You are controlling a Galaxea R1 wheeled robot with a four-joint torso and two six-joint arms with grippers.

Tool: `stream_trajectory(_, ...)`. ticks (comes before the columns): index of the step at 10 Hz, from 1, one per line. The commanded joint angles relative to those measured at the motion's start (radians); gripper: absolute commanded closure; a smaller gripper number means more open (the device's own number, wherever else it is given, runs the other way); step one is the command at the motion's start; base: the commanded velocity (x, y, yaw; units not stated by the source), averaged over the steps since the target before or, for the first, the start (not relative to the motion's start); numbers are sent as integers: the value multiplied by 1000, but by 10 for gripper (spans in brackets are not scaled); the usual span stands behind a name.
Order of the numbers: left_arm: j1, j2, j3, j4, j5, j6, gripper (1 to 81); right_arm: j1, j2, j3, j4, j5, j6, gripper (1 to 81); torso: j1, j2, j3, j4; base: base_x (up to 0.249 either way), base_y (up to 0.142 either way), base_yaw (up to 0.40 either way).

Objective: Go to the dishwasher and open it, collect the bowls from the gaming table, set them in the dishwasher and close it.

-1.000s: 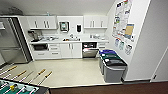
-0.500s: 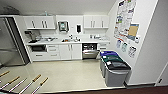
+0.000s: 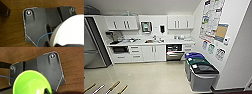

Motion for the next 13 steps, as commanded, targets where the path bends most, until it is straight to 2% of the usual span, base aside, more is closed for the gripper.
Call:
stream_trajectory(1, -44, -14, 3, -2, 52, -2, 811, 48, -12, 1, -8, -59, 0, 811, 0, 0, 0, 0, 249, 0, 0)
stream_trajectory(13, -42, -14, 3, -5, 52, -2, 811, 50, -12, 1, -10, -59, -2, 811, 0, 0, 0, 0, 240, 0, 0)
